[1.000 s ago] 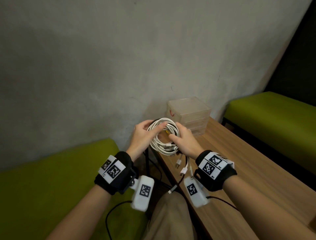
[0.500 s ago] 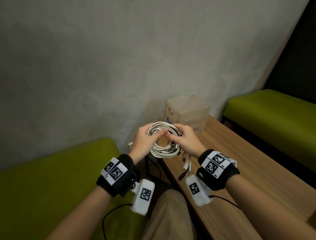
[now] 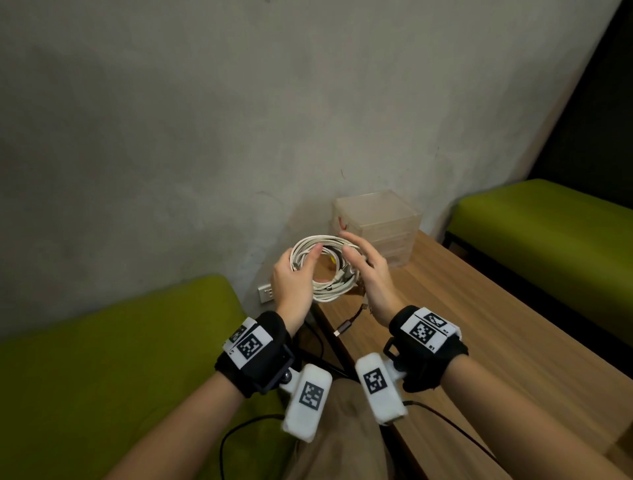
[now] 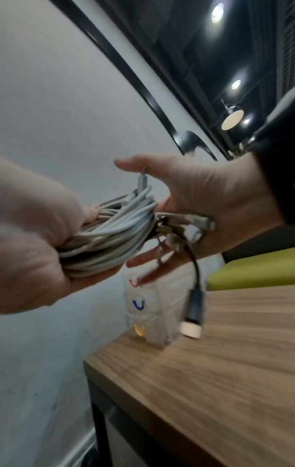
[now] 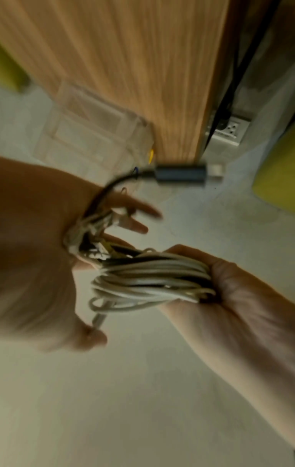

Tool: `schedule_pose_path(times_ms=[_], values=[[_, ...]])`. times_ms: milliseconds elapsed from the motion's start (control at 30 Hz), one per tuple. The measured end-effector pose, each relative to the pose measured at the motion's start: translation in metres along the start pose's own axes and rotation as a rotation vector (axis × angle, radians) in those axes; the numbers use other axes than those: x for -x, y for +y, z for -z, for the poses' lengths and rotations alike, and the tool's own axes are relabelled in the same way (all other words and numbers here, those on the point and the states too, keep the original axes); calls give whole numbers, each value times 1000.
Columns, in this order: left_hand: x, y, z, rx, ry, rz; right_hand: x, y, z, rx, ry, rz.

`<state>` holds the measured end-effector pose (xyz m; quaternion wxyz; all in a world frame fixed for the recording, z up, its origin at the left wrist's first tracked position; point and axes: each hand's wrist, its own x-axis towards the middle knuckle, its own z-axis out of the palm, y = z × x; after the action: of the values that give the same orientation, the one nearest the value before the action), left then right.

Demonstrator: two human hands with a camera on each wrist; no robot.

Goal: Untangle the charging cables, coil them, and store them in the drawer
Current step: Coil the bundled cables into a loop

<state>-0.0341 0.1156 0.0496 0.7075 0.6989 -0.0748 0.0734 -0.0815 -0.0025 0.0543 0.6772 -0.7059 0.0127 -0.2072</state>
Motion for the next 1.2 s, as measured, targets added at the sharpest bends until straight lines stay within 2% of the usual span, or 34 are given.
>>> schedule_pose_path(times_ms=[67, 133, 200, 233, 300, 367, 400, 467, 500, 533, 633, 700, 833, 1033, 1200], values=[[6, -7, -5, 23, 34, 70, 1, 2, -1, 23, 0, 0], [14, -12, -9, 72, -2, 106, 1, 6, -5, 75, 95, 24], [19, -15, -8, 17, -119, 134, -1, 10, -3, 134, 220, 41], [18, -16, -4, -15, -201, 151, -3, 11, 1, 176, 236, 35], [11, -12, 5, -89, -323, 163, -6, 10, 11, 269, 164, 28], [-5, -6, 11, -204, -351, 139, -7, 7, 17, 375, 45, 28], [-12, -1, 12, -247, -427, 132, -6, 5, 18, 420, -6, 16], [-19, 4, 9, -317, -722, 125, -4, 5, 15, 453, -56, -12], [-16, 6, 7, -383, -827, 104, -4, 6, 15, 456, -56, -20], [-13, 5, 5, -435, -866, 69, -3, 5, 14, 453, -49, -19], [-6, -2, 0, -398, -801, 30, -4, 5, 15, 378, -16, -63], [-2, -4, -4, -332, -737, 71, -3, 7, 15, 270, 34, -135], [5, -1, -11, -229, -712, 129, -1, 14, 14, 176, 165, -267], [8, -8, -16, -150, -571, 205, -5, 20, 14, -5, 156, -481], [7, -12, -21, -86, -481, 193, -8, 15, 15, -84, 156, -445]])
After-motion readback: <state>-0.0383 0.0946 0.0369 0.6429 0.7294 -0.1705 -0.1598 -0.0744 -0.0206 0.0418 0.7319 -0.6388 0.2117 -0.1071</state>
